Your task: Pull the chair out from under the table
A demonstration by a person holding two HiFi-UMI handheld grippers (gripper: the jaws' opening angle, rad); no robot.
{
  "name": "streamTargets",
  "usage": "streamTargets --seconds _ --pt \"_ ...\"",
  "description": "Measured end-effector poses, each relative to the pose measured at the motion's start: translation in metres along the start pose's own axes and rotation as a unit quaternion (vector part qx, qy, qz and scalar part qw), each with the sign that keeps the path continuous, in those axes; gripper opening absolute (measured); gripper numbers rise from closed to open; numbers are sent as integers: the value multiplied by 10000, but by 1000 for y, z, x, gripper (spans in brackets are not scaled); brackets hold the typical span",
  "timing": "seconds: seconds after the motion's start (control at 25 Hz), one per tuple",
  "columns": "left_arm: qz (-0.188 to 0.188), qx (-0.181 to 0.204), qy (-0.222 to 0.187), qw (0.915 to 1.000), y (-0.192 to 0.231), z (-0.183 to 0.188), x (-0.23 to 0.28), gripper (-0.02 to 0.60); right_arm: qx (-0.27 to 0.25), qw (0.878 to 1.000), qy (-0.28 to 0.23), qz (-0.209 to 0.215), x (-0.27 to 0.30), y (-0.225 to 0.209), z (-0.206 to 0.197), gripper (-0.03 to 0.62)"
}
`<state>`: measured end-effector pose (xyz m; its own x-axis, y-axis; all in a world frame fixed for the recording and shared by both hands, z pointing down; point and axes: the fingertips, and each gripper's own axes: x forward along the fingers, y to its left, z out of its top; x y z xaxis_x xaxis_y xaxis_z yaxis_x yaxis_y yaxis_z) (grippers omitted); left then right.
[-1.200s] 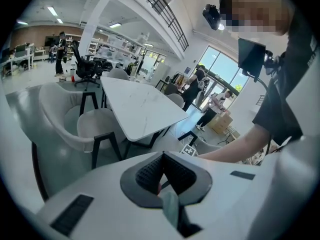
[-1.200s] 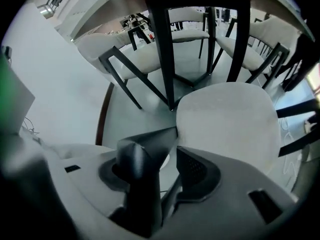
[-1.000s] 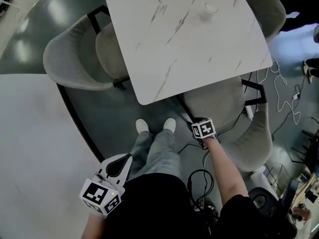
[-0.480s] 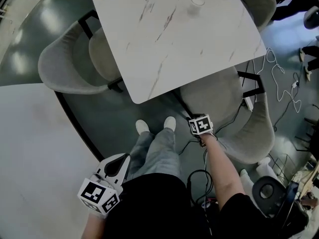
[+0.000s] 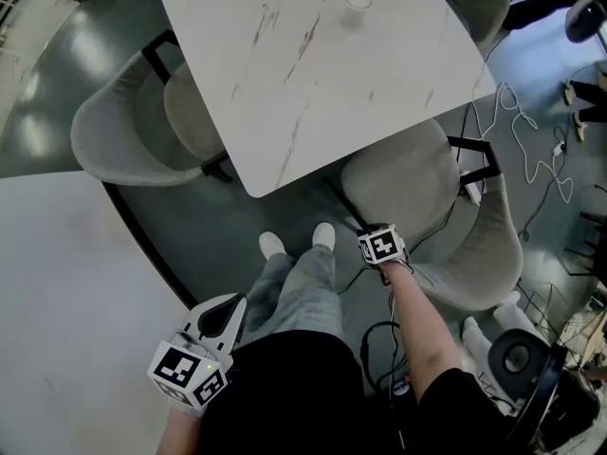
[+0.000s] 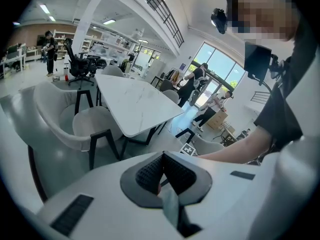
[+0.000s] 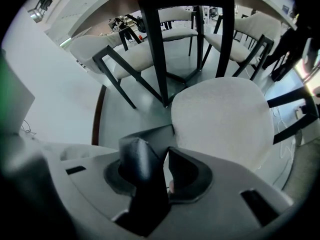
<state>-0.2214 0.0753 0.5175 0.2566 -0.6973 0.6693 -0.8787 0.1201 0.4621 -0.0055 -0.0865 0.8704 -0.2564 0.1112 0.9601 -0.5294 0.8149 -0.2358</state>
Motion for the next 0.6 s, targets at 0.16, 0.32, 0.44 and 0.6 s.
streamTargets --seconds 0.16,0.32,0.44,0.6 --pt "-105 62 39 9999 -4 -6 0 5 92 9999 63 -81 -1 4 -15 120" --pt "-165 126 79 9998 -6 -9 -4 5 148 9997 107 -140 -3 7 -29 117" --pt "-190 167 101 9996 -6 -10 -7 5 151 9996 120 -196 -4 8 -37 115" --pt "-226 299 124 9992 -4 -10 -11 5 209 9994 130 -251 -6 13 -52 115"
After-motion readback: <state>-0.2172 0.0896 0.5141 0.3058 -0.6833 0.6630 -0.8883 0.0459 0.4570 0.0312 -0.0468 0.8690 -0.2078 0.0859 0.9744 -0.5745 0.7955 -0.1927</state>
